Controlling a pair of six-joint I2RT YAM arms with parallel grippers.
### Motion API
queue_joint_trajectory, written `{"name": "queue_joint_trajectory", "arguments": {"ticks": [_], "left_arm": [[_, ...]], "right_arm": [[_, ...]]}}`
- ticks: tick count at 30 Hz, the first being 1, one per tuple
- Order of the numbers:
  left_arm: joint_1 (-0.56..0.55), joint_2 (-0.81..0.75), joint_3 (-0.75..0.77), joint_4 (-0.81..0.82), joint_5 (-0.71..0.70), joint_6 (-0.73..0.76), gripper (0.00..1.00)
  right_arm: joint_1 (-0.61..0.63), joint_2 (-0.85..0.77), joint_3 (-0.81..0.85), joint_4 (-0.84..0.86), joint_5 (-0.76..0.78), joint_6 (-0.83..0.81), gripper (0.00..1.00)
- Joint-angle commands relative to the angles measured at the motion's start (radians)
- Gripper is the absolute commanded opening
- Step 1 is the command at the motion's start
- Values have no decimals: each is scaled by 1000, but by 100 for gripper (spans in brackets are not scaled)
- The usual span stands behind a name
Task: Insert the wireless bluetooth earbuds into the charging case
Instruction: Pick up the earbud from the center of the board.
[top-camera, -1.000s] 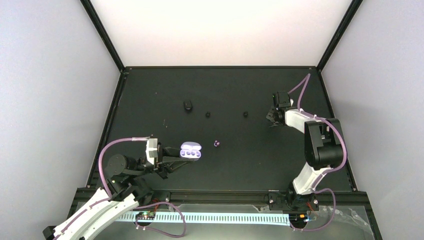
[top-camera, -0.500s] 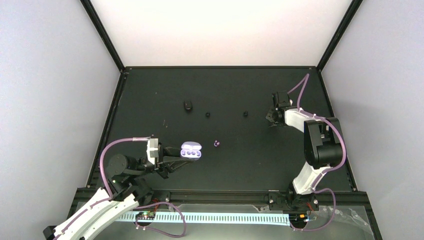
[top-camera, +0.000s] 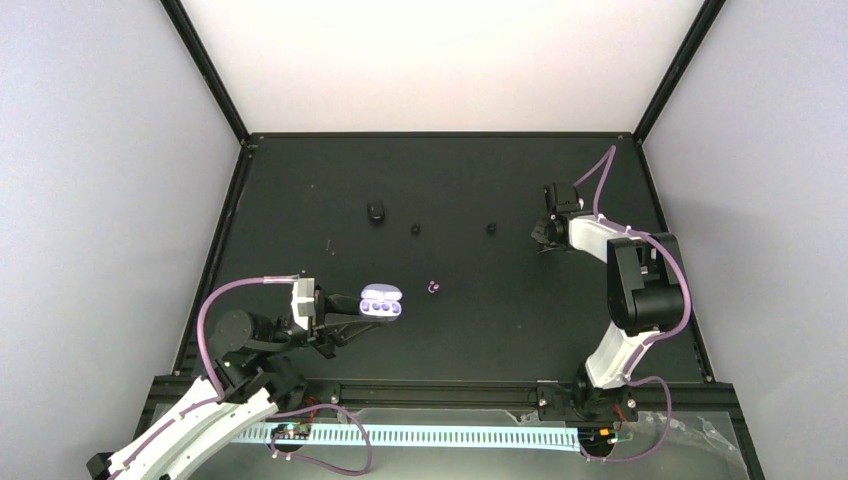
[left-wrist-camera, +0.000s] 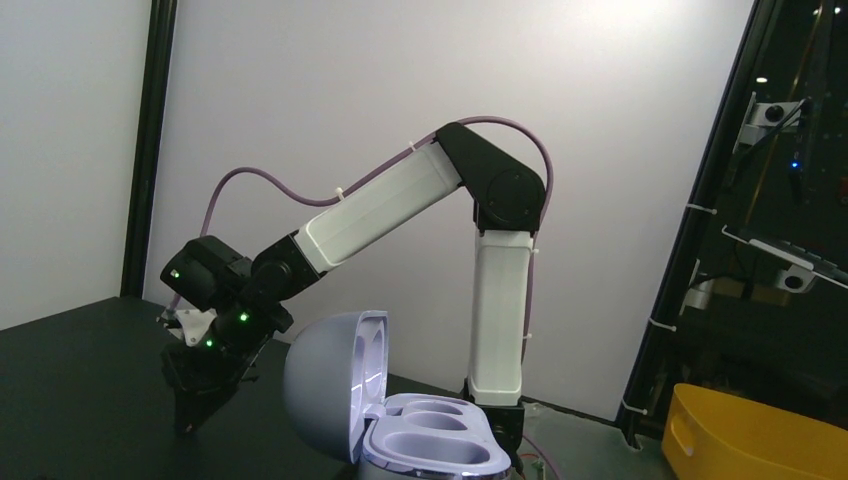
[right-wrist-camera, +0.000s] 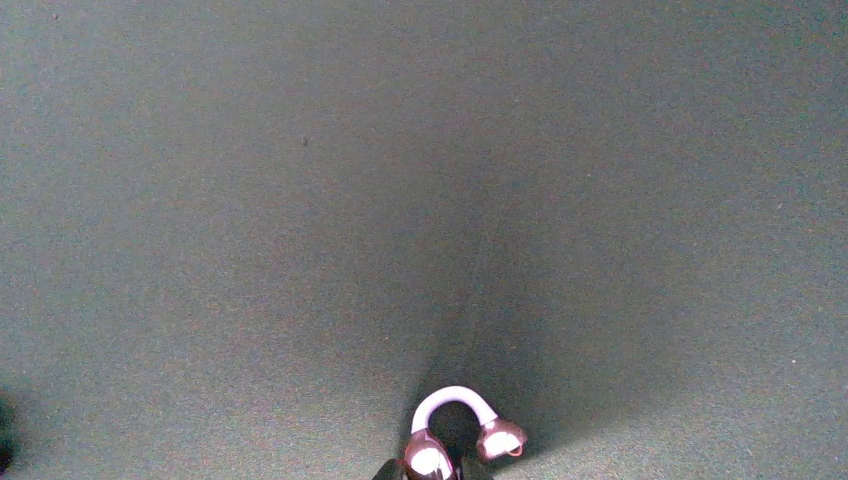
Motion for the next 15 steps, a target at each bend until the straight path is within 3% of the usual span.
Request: {"name": "queue_joint_trajectory", "arguments": {"ticks": [1,15], "left_arm": [[-5,-19,2,2,-7,6,2],[-3,-24,-4,7,-7,6,2]], "right_arm": [[-6,10,16,-12,-2,-11,13],[-3,-66,-32,1,4,-29,3]]}}
